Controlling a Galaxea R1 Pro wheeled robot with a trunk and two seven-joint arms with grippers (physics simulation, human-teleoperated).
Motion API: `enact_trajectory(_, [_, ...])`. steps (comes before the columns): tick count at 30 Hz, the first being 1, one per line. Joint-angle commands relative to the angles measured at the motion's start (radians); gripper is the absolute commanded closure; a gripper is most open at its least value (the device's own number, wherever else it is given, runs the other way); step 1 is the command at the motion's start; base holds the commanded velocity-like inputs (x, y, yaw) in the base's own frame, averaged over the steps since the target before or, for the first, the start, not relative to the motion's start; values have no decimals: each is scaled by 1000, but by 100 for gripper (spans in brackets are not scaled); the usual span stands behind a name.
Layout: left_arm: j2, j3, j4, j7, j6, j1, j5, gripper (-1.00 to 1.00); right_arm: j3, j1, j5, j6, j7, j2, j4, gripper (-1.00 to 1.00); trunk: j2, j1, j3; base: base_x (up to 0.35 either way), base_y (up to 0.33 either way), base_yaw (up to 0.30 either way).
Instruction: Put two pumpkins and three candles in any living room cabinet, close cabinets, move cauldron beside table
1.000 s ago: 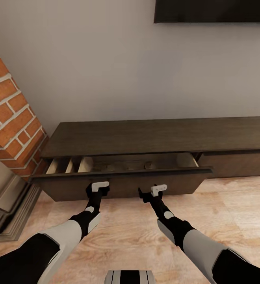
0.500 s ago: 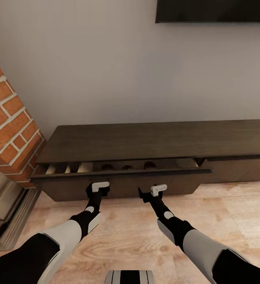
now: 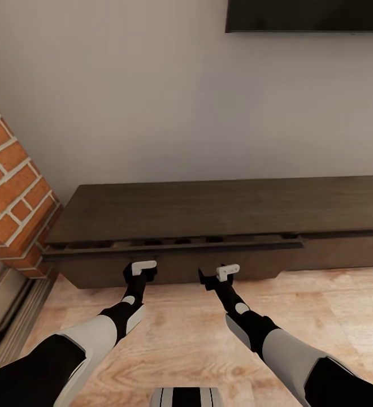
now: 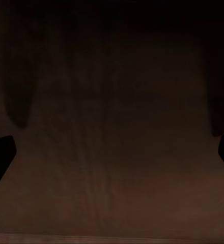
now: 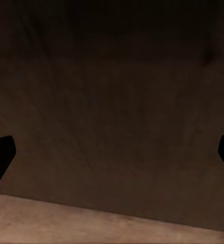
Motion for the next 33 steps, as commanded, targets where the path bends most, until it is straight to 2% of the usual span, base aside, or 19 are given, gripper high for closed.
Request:
enact_trajectory(1, [0, -10, 0, 6, -2, -1, 2, -100, 8, -1, -5, -4, -6, 0, 1, -100, 0, 0, -1, 134, 0, 0])
enact_trajectory(33, [0, -9, 0, 6, -2, -1, 2, -100, 8, -1, -5, -4, -6, 0, 0, -100, 0, 0, -1, 21, 0, 0])
